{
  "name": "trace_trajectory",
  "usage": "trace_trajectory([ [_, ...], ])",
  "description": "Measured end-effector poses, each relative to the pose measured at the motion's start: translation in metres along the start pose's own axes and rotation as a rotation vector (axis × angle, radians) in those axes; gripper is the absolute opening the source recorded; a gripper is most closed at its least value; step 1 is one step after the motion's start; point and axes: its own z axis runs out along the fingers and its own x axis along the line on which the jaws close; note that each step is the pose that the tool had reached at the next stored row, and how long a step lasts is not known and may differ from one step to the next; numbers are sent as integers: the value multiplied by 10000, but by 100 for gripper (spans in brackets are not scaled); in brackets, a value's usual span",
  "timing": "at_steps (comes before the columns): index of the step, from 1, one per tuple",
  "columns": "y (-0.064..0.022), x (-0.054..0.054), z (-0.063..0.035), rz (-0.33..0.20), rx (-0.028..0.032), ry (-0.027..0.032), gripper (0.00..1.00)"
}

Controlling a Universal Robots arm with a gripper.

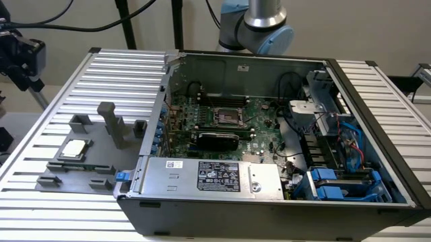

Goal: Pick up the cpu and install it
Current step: 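Pick up the cpu and move it towards the insertion slot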

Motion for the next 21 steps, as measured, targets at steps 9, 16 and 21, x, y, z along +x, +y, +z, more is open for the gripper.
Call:
trace_trajectory([
  [9,-1,0,11,0,-1,-1,65],
  [16,-3,-53,133,0,0,1,83],
  [21,-2,-116,225,0,1,3,83],
])
